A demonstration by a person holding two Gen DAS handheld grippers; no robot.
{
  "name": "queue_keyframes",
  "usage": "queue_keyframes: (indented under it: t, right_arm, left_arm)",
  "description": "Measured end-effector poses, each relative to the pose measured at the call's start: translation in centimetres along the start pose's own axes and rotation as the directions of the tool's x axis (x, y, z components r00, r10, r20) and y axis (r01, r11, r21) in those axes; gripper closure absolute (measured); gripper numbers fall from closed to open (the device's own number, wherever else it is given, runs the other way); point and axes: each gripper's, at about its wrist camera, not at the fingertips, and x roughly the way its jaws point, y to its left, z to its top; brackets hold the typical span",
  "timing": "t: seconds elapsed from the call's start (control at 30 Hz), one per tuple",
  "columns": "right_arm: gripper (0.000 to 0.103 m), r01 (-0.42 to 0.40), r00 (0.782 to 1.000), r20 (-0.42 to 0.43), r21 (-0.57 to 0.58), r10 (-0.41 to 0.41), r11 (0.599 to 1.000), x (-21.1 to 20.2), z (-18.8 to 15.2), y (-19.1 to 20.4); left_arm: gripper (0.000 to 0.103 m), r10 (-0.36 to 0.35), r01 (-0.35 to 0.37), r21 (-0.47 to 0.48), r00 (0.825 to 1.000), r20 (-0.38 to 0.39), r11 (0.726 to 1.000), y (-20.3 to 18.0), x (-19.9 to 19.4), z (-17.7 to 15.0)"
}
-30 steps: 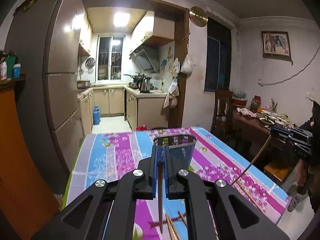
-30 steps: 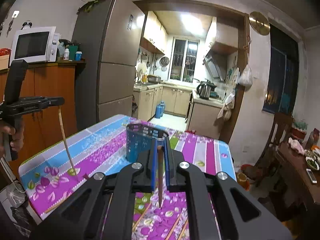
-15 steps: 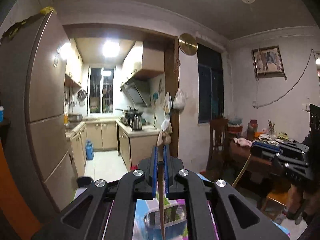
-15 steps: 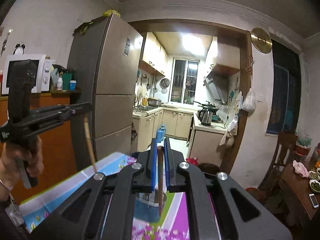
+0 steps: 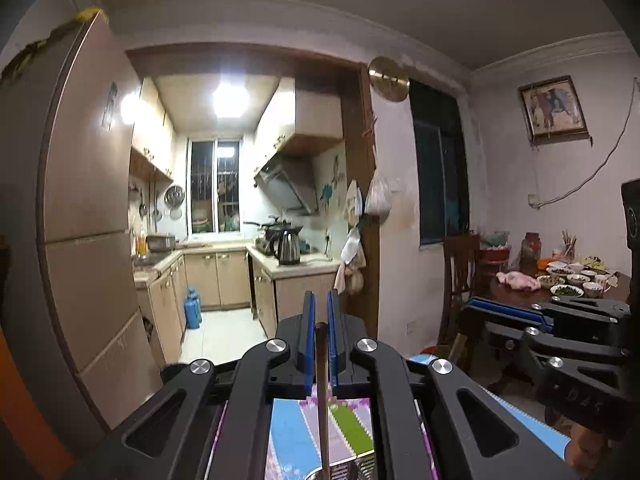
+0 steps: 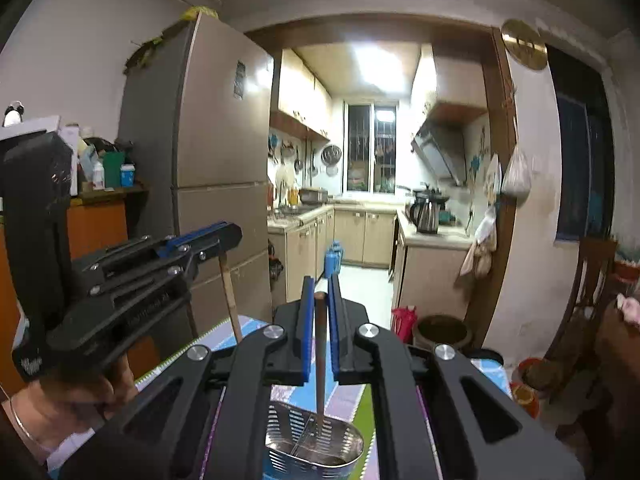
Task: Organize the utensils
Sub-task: 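Lift both held chopsticks and carry them above the blue slotted holder, then open both grippers to drop the chopsticks into the blue holder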
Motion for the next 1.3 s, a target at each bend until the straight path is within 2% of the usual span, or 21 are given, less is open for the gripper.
queue_keyframes:
  t: [0.23,0.37,0.5,0.63,0.67,0.73,0.77,0.8,0.87,0.97,1.0,1.03,1.1,1.17,1.27,1.3]
  right_arm:
    - [0.097,0.009,0.994,-0.105,0.011,-0.008,1.000,3.5,-4.5,0.6]
    - [0.096,0.011,0.993,-0.121,-0.013,-0.013,1.000,2.9,-5.3,1.1]
    - [0.096,0.011,0.997,-0.081,-0.029,-0.013,1.000,0.1,-4.7,1.2]
    - [0.096,0.012,1.000,0.008,-0.067,-0.012,0.998,-6.8,-3.2,0.4]
    - [0.096,0.014,0.999,0.032,-0.076,-0.011,0.997,-8.8,-2.9,0.0]
    - [0.083,0.024,0.997,0.077,-0.082,-0.018,0.996,-13.4,-2.8,-0.8]
    - [0.067,0.031,0.994,0.107,-0.086,-0.022,0.996,-16.0,-3.0,-1.2]
    - [0.054,0.039,0.992,0.125,-0.089,-0.028,0.995,-17.7,-3.1,-1.5]
    - [0.052,0.067,0.988,0.147,-0.108,-0.050,0.992,-22.6,-4.1,-2.0]
    - [0.043,0.122,0.983,0.148,-0.109,-0.105,0.986,-28.3,-6.4,-2.9]
    - [0.041,0.132,0.984,0.132,-0.096,-0.119,0.987,-29.9,-7.5,-3.3]
    - [0.040,0.142,0.985,0.114,-0.079,-0.133,0.987,-31.3,-8.7,-3.7]
    - [0.040,0.163,0.984,0.075,-0.050,-0.159,0.985,-33.4,-11.2,-4.2]
    - [0.040,0.203,0.978,0.047,-0.037,-0.201,0.978,-34.9,-13.8,-4.1]
    - [0.040,0.269,0.961,-0.063,-0.027,-0.270,0.963,-36.0,-18.5,-3.7]
    - [0.040,0.277,0.956,-0.093,-0.025,-0.278,0.961,-36.0,-19.6,-3.5]
  left_arm:
    - [0.096,0.016,-0.023,-0.068,0.995,-0.102,0.997,1.3,2.6,-6.3]
    - [0.095,0.020,-0.027,-0.067,0.995,-0.100,0.997,1.9,1.6,-7.0]
    - [0.095,0.020,-0.028,-0.106,0.997,-0.072,0.994,2.6,-1.0,-6.8]
    - [0.095,0.047,-0.045,-0.136,0.999,0.010,0.990,3.7,-6.5,-5.0]
    - [0.092,0.063,-0.058,-0.140,0.997,0.034,0.988,4.1,-8.5,-4.5]
    - [0.075,0.102,-0.091,-0.121,0.991,0.084,0.988,4.4,-13.0,-3.7]
    - [0.062,0.110,-0.099,-0.112,0.989,0.102,0.989,4.3,-14.7,-3.6]
    - [0.054,0.121,-0.110,-0.099,0.985,0.120,0.989,4.2,-16.9,-3.5]
    - [0.046,0.141,-0.134,-0.062,0.981,0.133,0.989,4.0,-20.9,-3.7]
    - [0.020,0.186,-0.183,-0.033,0.978,0.099,0.982,3.3,-26.5,-4.7]
    - [0.015,0.196,-0.194,-0.027,0.977,0.087,0.981,3.0,-27.9,-5.2]
    - [0.014,0.206,-0.206,-0.017,0.976,0.072,0.978,2.6,-29.6,-6.0]
    - [0.004,0.208,-0.208,-0.004,0.978,0.035,0.978,2.2,-31.9,-7.5]
    - [0.004,0.255,-0.255,-0.010,0.967,-0.013,0.967,1.7,-34.4,-9.9]
    - [0.004,0.262,-0.268,-0.056,0.959,-0.105,0.962,1.6,-37.0,-13.5]
    - [0.004,0.282,-0.294,-0.077,0.950,-0.137,0.953,1.5,-37.8,-15.2]
